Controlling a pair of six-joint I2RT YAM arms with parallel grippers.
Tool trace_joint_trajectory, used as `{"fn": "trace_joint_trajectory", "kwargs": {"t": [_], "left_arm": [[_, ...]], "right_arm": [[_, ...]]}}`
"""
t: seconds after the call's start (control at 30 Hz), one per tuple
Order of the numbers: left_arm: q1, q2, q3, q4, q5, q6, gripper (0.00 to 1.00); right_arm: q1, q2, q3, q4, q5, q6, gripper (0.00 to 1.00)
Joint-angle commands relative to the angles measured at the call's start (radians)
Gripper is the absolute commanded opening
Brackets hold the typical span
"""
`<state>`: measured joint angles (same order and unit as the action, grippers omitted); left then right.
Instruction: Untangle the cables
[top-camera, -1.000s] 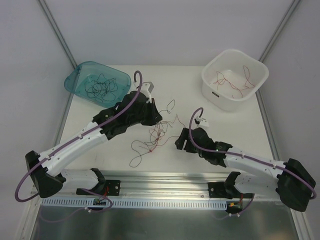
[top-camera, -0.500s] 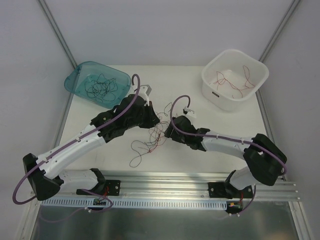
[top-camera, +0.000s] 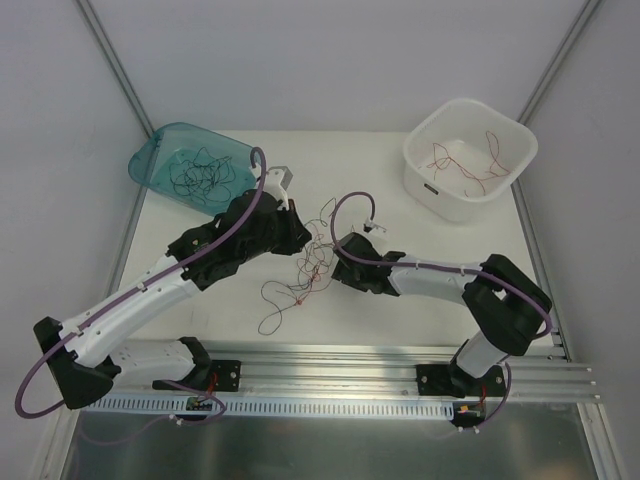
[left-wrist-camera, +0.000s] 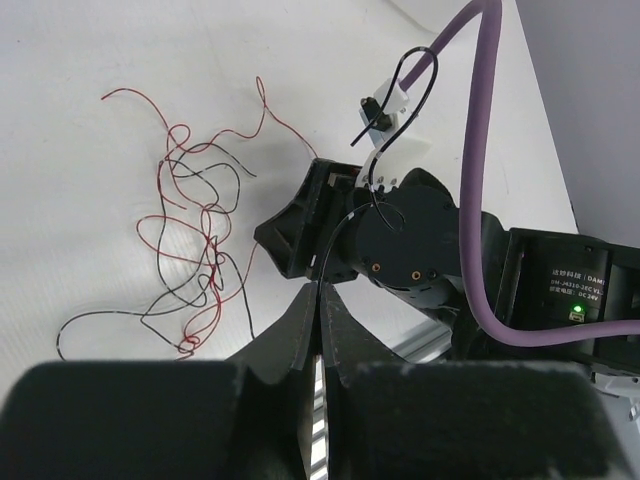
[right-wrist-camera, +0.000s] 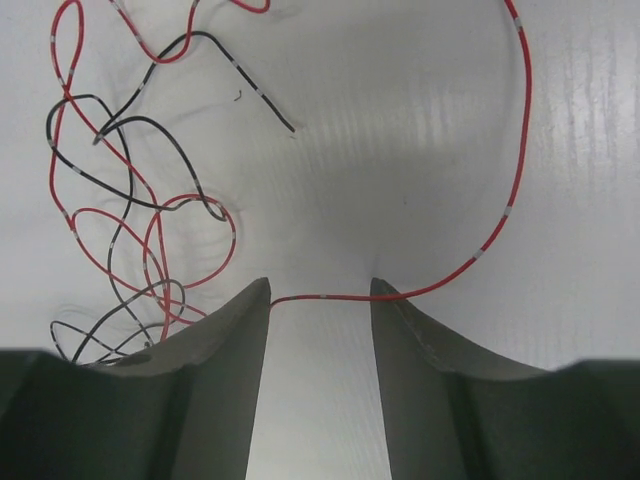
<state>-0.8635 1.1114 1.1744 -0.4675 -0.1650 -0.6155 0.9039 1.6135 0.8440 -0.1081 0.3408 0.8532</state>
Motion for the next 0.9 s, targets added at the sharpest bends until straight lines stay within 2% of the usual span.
{"fn": "trace_joint_trajectory", "kwargs": {"t": [0.0,0.07,0.13,0.23,0.33,0.37,0.43,0.53,0.6,0.73,0.8,0.87], "left_arm": [[0.000,-0.027,0.047,-0.016,-0.021,0.033,0.00],[0.006,-0.028,0.053,-0.022,-0.027,0.043,0.00],[0.018,-0.035,0.056,-0.026,-0.040,0.062,0.00],[0.073,-0.054,0.057,-0.046,-0.053,0.100,0.00],[0.151,-0.084,0.051,-0.089,-0.108,0.154,0.00],[0.229,-0.099,0.050,-0.135,-0.138,0.178,0.00],[0.300,-0.120,0.034,-0.180,-0.177,0.203,0.00],[0.405,-0.159,0.016,-0.258,-0.319,0.253,0.00],[0.466,-0.188,-0.005,-0.287,-0.394,0.279,0.00],[0.549,-0.193,-0.042,-0.310,-0.468,0.310,0.00],[0.573,-0.174,-0.058,-0.312,-0.449,0.303,0.00],[0.572,-0.151,-0.068,-0.307,-0.366,0.272,0.00]], "right_arm": [[-0.011,0.011,0.027,-0.033,0.041,0.023,0.47],[-0.017,0.008,0.021,-0.036,0.044,0.018,0.35],[-0.031,-0.001,0.006,-0.044,0.052,0.003,0.27],[-0.051,-0.047,-0.022,-0.082,0.081,-0.028,0.02],[-0.095,-0.145,-0.052,-0.152,0.125,-0.075,0.01],[-0.126,-0.215,-0.059,-0.201,0.159,-0.118,0.01],[-0.167,-0.292,-0.068,-0.257,0.188,-0.167,0.01],[-0.281,-0.470,-0.069,-0.367,0.237,-0.302,0.01],[-0.397,-0.617,-0.053,-0.427,0.210,-0.414,0.01],[-0.584,-0.785,0.061,-0.519,0.115,-0.586,0.01],[-0.609,-0.800,0.181,-0.582,0.014,-0.656,0.01],[-0.614,-0.788,0.268,-0.649,-0.096,-0.721,0.01]]}}
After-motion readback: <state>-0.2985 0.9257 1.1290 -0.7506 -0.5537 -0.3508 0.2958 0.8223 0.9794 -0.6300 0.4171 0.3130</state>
